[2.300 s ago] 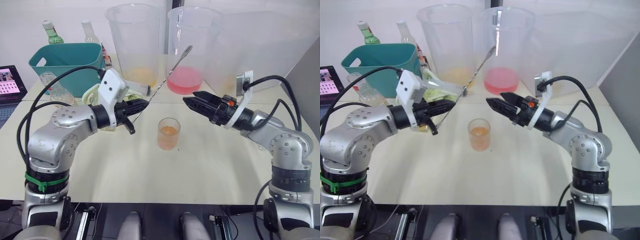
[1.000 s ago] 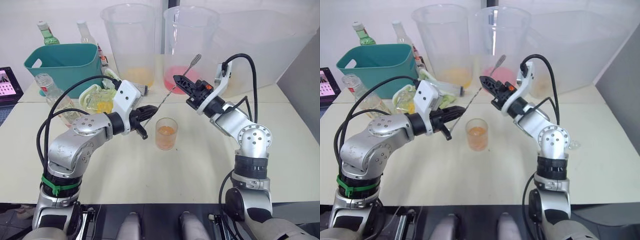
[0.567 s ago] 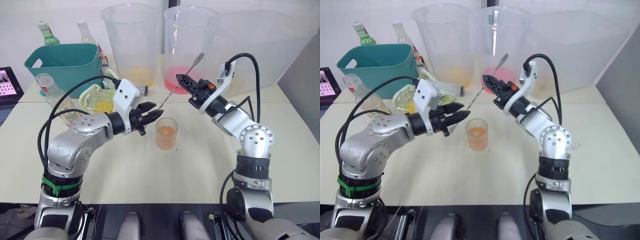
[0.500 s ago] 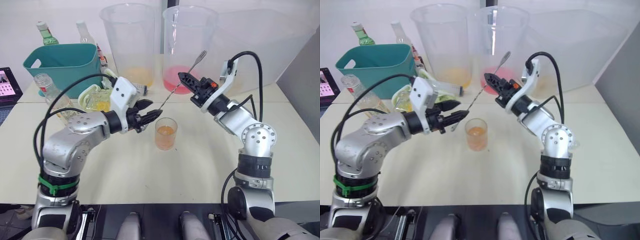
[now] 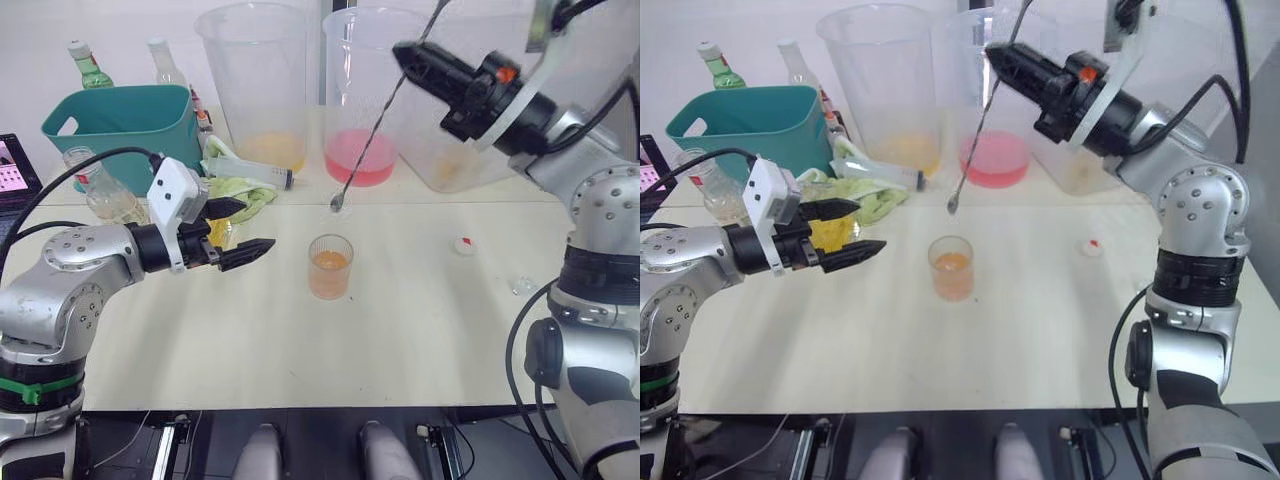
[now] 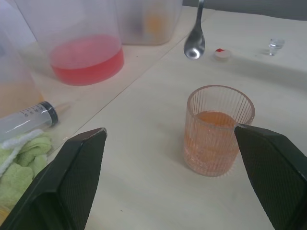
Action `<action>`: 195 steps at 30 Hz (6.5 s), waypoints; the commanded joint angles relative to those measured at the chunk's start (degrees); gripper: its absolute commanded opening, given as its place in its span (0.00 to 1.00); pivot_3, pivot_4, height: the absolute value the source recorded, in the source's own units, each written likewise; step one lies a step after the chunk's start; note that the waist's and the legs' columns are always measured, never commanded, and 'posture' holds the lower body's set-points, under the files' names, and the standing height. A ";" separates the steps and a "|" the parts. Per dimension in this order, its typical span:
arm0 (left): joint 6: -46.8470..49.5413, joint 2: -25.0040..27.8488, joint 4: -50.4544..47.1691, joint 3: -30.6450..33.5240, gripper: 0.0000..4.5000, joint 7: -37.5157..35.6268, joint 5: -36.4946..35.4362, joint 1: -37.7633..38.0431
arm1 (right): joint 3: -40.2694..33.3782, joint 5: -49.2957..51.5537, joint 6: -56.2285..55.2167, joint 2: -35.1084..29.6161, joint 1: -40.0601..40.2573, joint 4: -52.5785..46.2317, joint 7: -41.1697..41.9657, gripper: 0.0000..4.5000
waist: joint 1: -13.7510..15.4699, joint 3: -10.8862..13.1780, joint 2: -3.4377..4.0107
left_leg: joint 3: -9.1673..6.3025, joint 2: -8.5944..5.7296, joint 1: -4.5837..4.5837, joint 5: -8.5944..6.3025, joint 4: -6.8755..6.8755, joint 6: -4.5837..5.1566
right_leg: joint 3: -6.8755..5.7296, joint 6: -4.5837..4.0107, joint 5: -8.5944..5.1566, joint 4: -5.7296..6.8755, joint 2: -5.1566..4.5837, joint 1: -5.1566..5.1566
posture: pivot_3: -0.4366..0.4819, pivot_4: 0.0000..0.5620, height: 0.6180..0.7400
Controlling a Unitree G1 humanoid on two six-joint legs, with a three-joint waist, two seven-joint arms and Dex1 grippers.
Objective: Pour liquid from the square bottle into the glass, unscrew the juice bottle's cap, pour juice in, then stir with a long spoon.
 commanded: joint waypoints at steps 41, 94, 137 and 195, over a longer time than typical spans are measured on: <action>-9.47 -2.06 -5.51 0.10 1.00 -1.32 -0.16 12.72 | 10.53 -21.93 -13.32 9.32 11.35 -10.63 7.79 0.00 | 0.15 0.00 -0.01 | -0.05 0.00 -0.01 0.02 0.07 -0.03 | -0.03 -0.02 0.02 0.10 0.00 -0.01 | 0.48 0.27 0.94; -13.95 -4.82 -0.97 -6.28 1.00 -1.33 6.25 8.97 | 11.13 -21.93 -10.38 9.00 11.00 -12.89 11.46 0.00 | 0.10 -0.01 -0.01 | -0.07 0.00 0.02 0.02 0.10 -0.04 | -0.05 -0.03 0.02 0.18 0.00 0.00 | 0.48 0.27 0.94; -14.69 -6.01 -1.91 -6.22 1.00 -3.73 5.74 9.01 | 11.16 -24.90 -13.63 11.13 11.47 -11.38 9.11 0.00 | 0.11 -0.01 -0.01 | -0.09 0.00 0.02 0.04 0.13 -0.06 | -0.07 -0.03 0.02 0.25 0.00 -0.01 | 0.48 0.27 0.94; -11.03 -6.01 -5.87 -5.82 1.00 -6.33 -1.33 8.11 | -2.64 -0.28 6.71 -6.00 3.97 -19.75 6.34 0.00 | 0.24 -0.01 -0.02 | -0.08 0.00 0.00 0.03 0.13 -0.05 | -0.06 -0.03 0.02 0.20 -0.01 0.00 | 0.48 0.27 0.94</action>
